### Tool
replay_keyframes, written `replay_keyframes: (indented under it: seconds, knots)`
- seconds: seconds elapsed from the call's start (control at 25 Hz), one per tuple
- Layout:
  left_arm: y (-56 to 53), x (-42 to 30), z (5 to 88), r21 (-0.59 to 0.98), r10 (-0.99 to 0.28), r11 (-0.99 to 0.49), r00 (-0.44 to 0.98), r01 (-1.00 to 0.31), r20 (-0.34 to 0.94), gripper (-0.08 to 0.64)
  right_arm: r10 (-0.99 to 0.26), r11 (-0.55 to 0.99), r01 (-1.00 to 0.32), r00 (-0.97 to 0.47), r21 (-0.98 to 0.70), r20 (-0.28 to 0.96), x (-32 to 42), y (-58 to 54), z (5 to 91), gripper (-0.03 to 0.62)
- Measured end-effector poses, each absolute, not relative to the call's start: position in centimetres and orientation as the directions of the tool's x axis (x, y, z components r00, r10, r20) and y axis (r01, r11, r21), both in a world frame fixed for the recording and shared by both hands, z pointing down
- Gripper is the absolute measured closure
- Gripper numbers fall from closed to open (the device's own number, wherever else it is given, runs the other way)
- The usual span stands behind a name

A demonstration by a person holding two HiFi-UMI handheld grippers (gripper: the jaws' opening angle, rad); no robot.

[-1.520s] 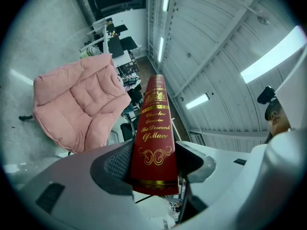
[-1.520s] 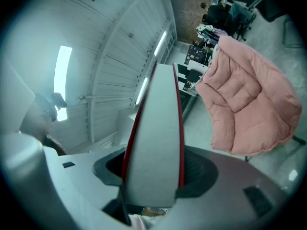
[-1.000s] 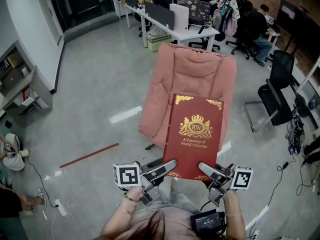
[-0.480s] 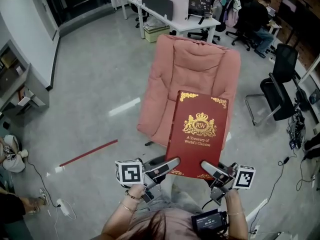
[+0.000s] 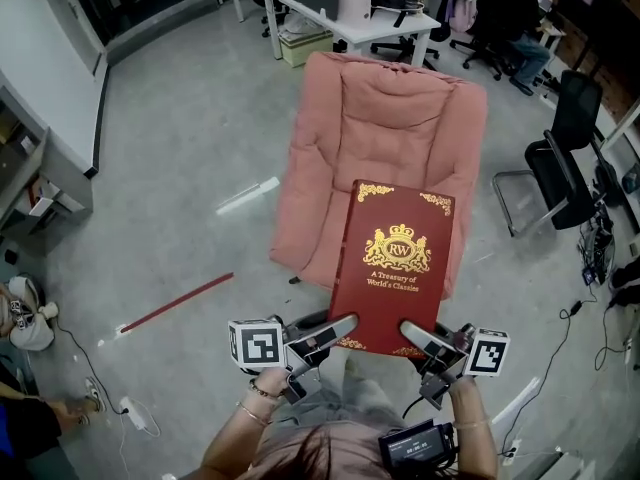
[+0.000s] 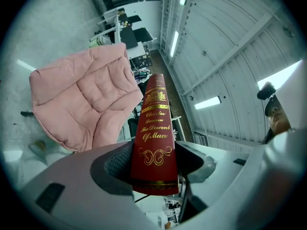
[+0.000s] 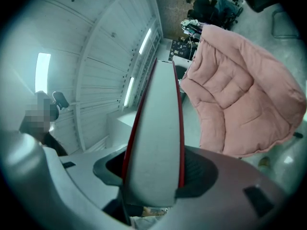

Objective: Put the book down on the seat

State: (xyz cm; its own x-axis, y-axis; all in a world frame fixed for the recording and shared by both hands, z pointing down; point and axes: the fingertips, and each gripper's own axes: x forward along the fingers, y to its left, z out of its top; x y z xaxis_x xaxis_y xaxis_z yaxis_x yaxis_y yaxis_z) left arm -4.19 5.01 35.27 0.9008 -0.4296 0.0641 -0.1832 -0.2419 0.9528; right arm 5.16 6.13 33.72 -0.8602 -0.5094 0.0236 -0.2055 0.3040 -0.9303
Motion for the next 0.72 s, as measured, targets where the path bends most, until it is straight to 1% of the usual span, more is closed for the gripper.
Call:
replay_keyframes:
  seconds: [0.24,0.44,0.72]
  knots:
    - [3.6,-3.9,36.6,0.953,-0.419,-0.23,0.904,-0.197,0.086,0.299,-0.519,0.276,-0.2,-0.854,-0.94,0.029,5.4,4.9,35.2,0.33]
    - [2.2,-3.4,38.1,0.964,-0.411,-0.19,0.907,-0.185,0.093,0.299,-0.517,0.242,-0.201,-0.855,-0.949,0.049,5.9,3.4,36.6,0.33]
    - [-2.3,-3.3,39.2,0.971,-0.375,-0.155,0.92,-0.183,0.114,0.3,-0.52,0.201,-0.213,-0.85,-0.956,0.08,5.9,-1.1,37.9,0.33]
